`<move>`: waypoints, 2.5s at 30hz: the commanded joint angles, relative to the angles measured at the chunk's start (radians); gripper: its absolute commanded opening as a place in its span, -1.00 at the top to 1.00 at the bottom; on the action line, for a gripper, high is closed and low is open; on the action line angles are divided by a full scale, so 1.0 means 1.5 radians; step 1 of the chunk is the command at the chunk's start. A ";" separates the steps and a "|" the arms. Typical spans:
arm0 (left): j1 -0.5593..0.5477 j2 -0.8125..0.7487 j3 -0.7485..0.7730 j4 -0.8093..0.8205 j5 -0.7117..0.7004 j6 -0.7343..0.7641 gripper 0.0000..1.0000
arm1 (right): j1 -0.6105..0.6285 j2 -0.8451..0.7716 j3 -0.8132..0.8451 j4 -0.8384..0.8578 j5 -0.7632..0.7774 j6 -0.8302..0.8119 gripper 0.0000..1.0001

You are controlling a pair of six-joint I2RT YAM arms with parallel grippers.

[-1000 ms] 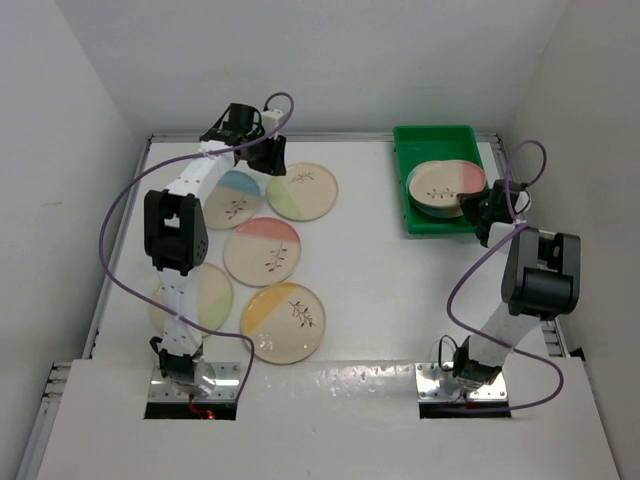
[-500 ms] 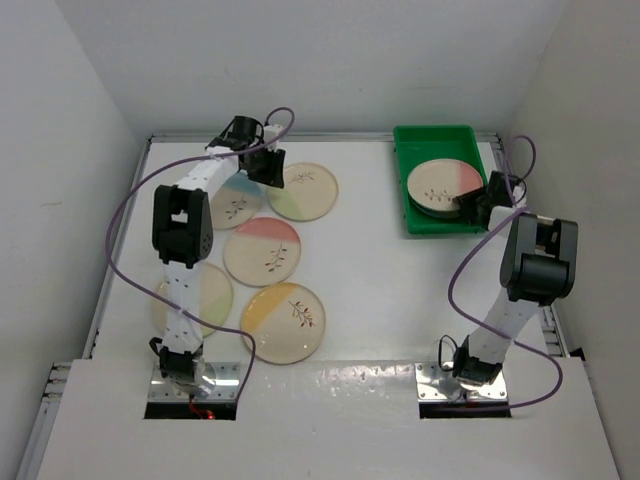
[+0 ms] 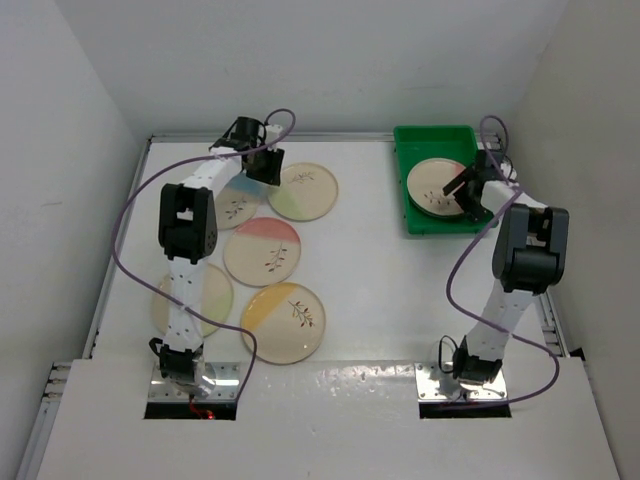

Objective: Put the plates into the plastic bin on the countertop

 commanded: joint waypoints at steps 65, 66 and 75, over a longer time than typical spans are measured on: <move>-0.062 -0.028 -0.009 0.008 0.154 0.145 1.00 | 0.276 0.132 0.050 0.263 -0.560 -0.069 1.00; -0.062 -0.037 -0.009 0.008 0.154 0.137 1.00 | 0.271 0.122 0.048 0.262 -0.559 -0.069 1.00; -0.002 -0.106 0.010 0.008 0.190 0.081 -0.10 | 0.210 -0.068 0.010 0.297 -0.507 0.005 1.00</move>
